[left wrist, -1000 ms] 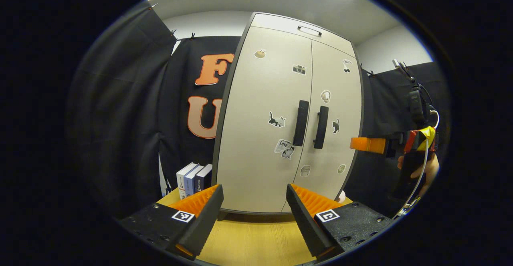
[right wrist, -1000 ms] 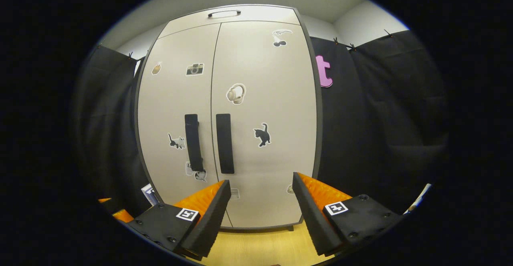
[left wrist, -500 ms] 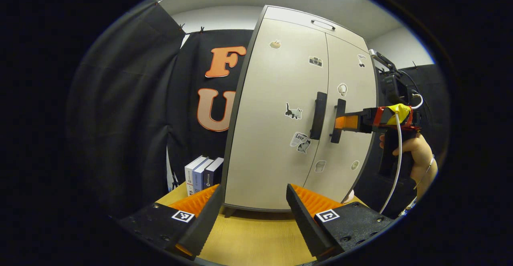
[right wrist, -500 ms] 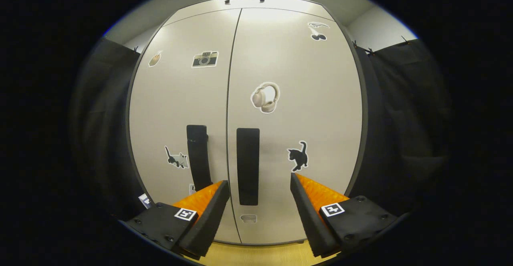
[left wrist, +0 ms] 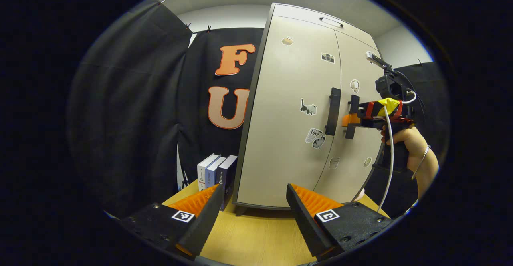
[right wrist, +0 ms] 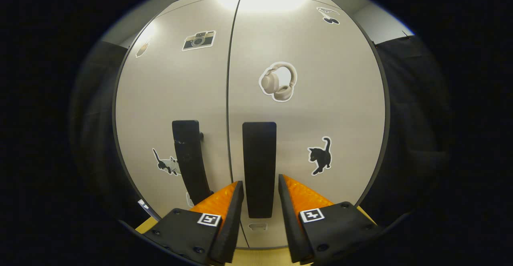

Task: Open the right door of the double-door shoe cabinet with the right hand, and open the left door with the left hand.

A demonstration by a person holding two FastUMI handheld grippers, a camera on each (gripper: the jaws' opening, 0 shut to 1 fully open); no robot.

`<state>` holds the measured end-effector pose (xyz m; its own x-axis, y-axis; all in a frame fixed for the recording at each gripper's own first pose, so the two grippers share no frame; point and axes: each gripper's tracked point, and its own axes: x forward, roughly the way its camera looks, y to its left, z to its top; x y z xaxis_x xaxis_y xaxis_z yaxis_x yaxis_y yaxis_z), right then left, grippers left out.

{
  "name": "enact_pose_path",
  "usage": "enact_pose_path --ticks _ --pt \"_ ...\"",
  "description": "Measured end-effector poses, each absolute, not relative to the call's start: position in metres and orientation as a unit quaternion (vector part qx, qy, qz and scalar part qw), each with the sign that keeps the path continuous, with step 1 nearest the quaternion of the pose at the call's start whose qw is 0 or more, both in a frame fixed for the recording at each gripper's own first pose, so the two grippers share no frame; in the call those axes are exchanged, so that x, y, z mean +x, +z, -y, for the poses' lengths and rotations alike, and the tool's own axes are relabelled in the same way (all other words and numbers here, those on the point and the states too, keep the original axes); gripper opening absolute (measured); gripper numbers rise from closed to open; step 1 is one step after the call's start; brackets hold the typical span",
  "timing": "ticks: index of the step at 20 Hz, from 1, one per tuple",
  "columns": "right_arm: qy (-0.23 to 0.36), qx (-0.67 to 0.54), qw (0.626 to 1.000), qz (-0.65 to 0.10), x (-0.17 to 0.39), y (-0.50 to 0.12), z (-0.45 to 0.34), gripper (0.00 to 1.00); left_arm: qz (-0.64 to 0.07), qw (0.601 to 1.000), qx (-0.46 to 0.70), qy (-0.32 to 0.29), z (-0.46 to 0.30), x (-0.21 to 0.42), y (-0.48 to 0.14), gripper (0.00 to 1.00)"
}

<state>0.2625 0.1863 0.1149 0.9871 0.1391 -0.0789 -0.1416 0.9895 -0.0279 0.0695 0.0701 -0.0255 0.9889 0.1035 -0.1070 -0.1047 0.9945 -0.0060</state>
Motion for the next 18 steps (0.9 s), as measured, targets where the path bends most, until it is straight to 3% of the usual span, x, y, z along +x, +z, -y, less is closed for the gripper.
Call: enact_pose_path --ticks 1,4,5,7,9,10,11,14,15,18 --pt "0.069 -0.015 0.997 -0.037 0.258 0.117 -0.184 0.43 -0.053 0.997 -0.002 0.052 -0.072 0.067 -0.025 0.95" --pt "0.065 -0.008 0.997 -0.039 0.265 0.114 -0.187 0.39 -0.048 0.997 0.007 0.058 -0.077 0.057 -0.017 0.95" --pt "0.065 -0.007 0.997 -0.039 0.262 0.114 -0.187 0.46 -0.048 0.997 0.007 0.060 -0.079 0.054 -0.018 0.95" --pt "0.066 -0.011 0.997 -0.038 0.261 0.113 -0.187 0.34 -0.050 0.997 0.007 0.060 -0.079 0.046 -0.018 0.95" --pt "0.069 -0.018 0.997 -0.042 0.259 0.112 -0.185 0.34 -0.051 0.997 0.009 0.060 -0.078 0.038 -0.017 0.95" --pt "0.069 -0.019 0.997 -0.040 0.258 0.112 -0.185 0.39 -0.050 0.997 0.010 0.060 -0.078 0.033 -0.016 0.95" --pt "0.072 -0.020 0.996 -0.043 0.253 0.112 -0.184 0.28 -0.049 0.997 0.010 0.060 -0.077 0.029 -0.015 0.95" --pt "0.069 -0.022 0.996 -0.047 0.246 0.114 -0.179 0.28 -0.044 0.997 0.009 0.063 -0.075 0.013 -0.009 0.95" --pt "0.072 -0.013 0.996 -0.049 0.239 0.113 -0.179 0.20 -0.042 0.997 0.008 0.064 -0.075 0.007 -0.008 0.95" --pt "0.083 -0.014 0.995 -0.054 0.235 0.114 -0.176 0.20 -0.037 0.997 0.006 0.069 -0.074 -0.008 -0.003 0.95"
